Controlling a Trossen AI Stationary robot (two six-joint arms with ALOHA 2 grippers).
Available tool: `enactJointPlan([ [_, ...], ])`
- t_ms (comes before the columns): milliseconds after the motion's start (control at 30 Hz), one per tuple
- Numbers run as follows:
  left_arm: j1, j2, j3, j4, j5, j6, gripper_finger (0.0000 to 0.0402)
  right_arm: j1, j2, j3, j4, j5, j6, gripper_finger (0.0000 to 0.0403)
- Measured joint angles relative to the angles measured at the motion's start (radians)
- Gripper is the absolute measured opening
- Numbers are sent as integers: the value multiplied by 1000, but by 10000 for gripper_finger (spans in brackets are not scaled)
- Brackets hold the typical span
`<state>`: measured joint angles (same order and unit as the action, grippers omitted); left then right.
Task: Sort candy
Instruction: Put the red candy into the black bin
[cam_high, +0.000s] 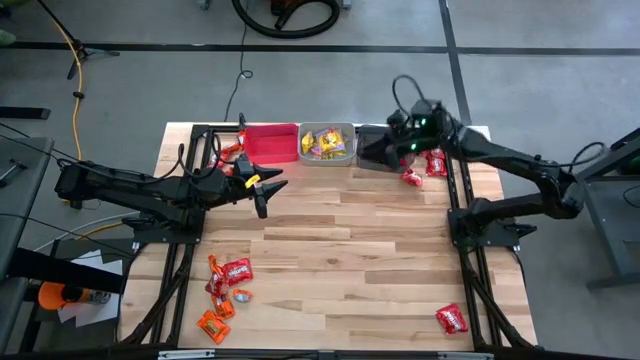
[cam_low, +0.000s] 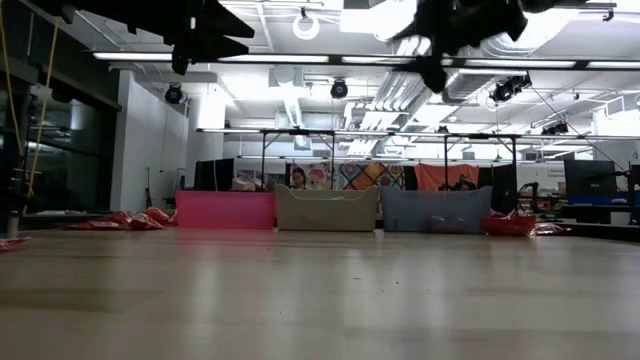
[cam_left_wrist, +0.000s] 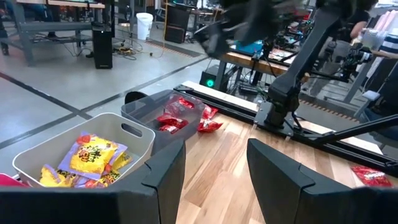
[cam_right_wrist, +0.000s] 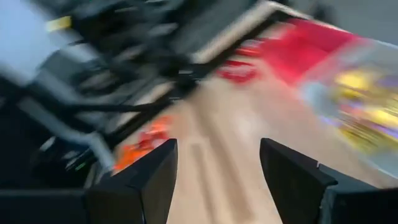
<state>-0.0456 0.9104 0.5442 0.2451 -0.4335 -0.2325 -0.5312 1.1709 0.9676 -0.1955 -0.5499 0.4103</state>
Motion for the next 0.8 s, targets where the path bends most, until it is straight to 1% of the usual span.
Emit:
enactJointPlan([
  [100, 0, 0, 0, 1, 12, -14, 158, 163, 11, 0, 102, 97, -26, 217],
  [200, 0, 0, 0, 7, 36, -55, 158, 304, 22, 0, 177, 219, -106, 216],
  [300, 0, 0, 0, 7, 37, -70, 158, 412, 35, 0, 207, 340, -214, 216],
  [367, 0, 0, 0, 8, 37, -67, 158, 462, 42, 0, 218, 408, -270, 216],
  [467, 0, 0, 0, 8, 37, -30, 158, 509, 51, 1, 222, 491, -311, 216],
  [533, 0, 0, 0, 8, 37, -14, 158, 523, 56, 1, 221, 520, -324, 216],
  [667, 0, 0, 0, 9, 38, -1, 158, 516, 56, 1, 223, 531, -332, 216],
  [733, 1, 0, 9, -1, 47, -28, 158, 505, 56, 1, 222, 531, -332, 216],
  [800, 15, 1, 70, -103, 64, -72, 158, 494, 56, 1, 222, 531, -332, 216],
])
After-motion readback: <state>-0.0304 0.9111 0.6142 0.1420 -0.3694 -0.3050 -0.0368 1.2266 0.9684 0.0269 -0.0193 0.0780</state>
